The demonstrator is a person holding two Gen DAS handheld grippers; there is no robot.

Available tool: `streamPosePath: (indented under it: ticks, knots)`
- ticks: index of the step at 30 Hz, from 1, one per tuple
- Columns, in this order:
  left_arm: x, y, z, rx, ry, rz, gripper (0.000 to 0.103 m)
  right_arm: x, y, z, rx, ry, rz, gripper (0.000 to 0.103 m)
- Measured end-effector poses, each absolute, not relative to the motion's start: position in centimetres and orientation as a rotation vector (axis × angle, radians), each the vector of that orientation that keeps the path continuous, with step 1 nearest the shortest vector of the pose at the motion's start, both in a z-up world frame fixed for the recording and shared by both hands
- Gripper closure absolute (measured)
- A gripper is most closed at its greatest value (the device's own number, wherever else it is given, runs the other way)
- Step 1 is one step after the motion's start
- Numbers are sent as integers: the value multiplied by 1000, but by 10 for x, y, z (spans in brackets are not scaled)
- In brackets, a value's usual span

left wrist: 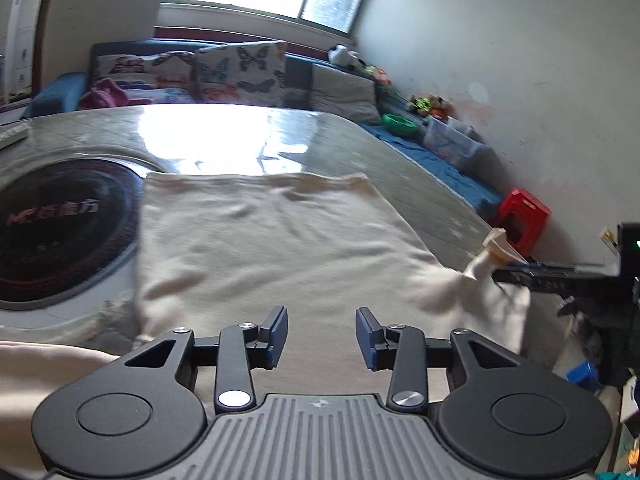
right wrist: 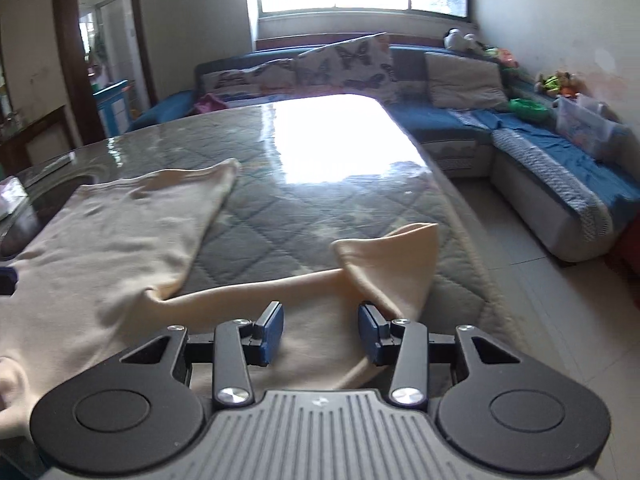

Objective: Fold clothes
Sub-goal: 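Open both tools and release the sweatshirt onto the table, then position the open right tool over the sweatshirt sleeve edge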

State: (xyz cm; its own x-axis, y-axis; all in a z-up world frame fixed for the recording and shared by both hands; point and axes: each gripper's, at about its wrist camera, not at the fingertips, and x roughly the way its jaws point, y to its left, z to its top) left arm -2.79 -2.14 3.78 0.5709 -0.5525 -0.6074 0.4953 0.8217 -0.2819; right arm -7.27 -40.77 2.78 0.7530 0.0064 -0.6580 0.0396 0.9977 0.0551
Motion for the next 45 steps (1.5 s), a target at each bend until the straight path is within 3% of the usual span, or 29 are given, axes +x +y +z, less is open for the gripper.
streamPosePath:
  ticks: [3,6,11,15,22,35,37,45]
  knots:
    - [-34,-32,32,-68,760,-644,61,-76,-412,26,40,710,-102,60]
    - [-39,-37,28,-54,775,-663,57,-79,-416,23,28,704,-167,50]
    - [-45,-42,23,-38,783,-677,53,-79,-426,22,51,702,-225,48]
    - [-48,-43,23,-30,776,-677,52,-75,-427,20,32,705,-231,40]
    - [-47,-43,33,-35,751,-671,52,-76,-446,26,65,687,-299,40]
    - [-79,-74,24,128,753,-803,51,-100,-350,46,-82,676,200,31]
    - [-84,-76,24,143,746,-805,51,-104,-337,46,-98,674,242,24]
    - [-91,-75,22,150,739,-824,47,-123,-316,29,-220,727,307,22]
